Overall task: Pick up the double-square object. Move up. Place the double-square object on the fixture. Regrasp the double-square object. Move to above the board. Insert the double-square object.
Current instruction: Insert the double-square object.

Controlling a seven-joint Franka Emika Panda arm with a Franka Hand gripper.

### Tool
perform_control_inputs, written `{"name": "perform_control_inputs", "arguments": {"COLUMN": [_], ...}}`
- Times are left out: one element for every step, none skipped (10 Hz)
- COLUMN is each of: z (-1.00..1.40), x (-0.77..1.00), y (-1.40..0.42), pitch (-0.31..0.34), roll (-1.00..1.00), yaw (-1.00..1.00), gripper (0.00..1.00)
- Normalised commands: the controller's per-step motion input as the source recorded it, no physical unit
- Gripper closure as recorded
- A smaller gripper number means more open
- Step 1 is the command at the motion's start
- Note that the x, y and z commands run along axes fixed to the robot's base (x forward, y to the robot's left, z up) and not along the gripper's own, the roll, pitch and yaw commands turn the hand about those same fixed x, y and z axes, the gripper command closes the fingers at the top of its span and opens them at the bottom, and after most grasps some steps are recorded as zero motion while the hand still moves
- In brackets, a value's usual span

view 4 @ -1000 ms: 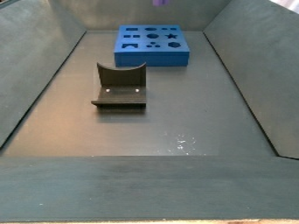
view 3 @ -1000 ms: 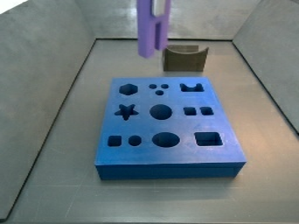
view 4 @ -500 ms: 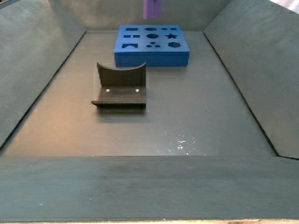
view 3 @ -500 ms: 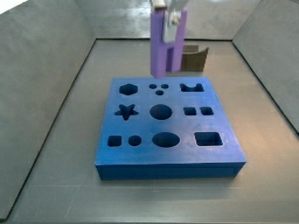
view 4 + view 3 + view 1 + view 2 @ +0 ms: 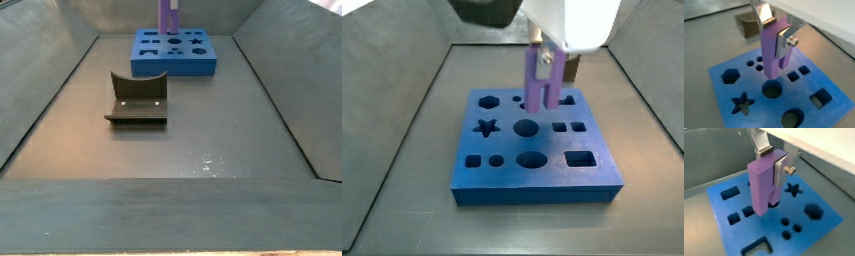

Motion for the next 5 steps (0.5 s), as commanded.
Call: {"name": "perform_control_inputs", "arguments": {"z": [-0.41,-0.41,-0.42,-0.38,-0.14], "x": [0.61,0.60,0.56,0.51,0.49], "y": [-0.13,-0.13,-0.16,-0.23,-0.29], "pitch": [0.000,0.000,0.000,0.000,0.051], "roll": [-0.10,-0.09,-0.05,-0.02,0.00], "yaw": [-0.51,-0.50,-0.51,-0.52,-0.44], "gripper": [1.00,1.00,1.00,1.00,1.00]}}
